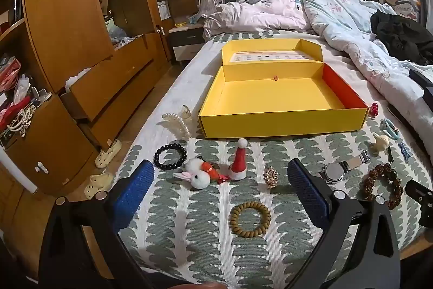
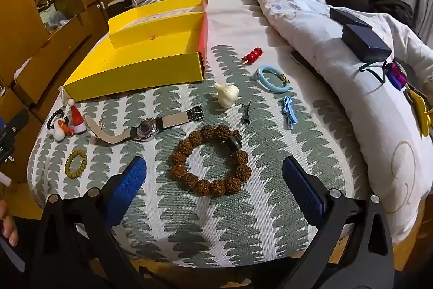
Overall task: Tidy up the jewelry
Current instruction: 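Move both tools toward the bracelets lying on the bedspread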
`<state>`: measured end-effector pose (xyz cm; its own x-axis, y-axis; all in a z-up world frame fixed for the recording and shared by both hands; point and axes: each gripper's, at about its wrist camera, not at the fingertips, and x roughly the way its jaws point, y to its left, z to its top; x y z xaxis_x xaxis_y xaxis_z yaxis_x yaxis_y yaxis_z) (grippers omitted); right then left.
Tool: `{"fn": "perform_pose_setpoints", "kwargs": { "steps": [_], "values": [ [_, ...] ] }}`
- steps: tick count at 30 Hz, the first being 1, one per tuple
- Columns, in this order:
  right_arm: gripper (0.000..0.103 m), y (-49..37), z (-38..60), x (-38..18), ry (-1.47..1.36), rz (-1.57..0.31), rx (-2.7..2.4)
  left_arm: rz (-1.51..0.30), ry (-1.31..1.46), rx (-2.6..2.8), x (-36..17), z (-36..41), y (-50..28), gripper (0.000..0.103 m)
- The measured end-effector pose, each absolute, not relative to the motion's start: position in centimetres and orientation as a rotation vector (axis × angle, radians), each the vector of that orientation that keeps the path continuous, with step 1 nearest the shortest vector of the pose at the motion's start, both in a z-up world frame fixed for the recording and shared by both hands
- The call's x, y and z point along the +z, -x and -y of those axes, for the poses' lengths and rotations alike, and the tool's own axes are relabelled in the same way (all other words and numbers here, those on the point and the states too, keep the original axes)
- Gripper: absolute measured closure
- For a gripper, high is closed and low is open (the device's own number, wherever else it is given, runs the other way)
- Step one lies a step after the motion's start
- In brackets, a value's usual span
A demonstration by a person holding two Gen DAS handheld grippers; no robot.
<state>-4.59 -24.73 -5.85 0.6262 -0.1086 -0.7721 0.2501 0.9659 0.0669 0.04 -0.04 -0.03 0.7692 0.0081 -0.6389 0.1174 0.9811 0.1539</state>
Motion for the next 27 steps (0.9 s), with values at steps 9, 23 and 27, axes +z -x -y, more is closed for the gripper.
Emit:
{"fn": "perform_pose_setpoints", "kwargs": {
  "steps": [9, 23, 27],
  "values": [
    [0.003, 4.2, 24.9, -6.6, -0.181, -0.878, -0.204, -0.686, -0.186, -0.061, 0.0, 0.0, 0.0, 0.005],
    [0.003, 4.0, 26.8, -6.4, -0.294, -0.911, -0.090, -0.856, -0.137, -0.021, -2.2, -2.3, -3.1, 0.005],
    [0.003, 3.9, 28.1, -6.4, -0.336, -0.920, -0.093, -0.911, -0.138, 0.000, -3.1, -3.3, -4.0, 0.005]
  ]
}}
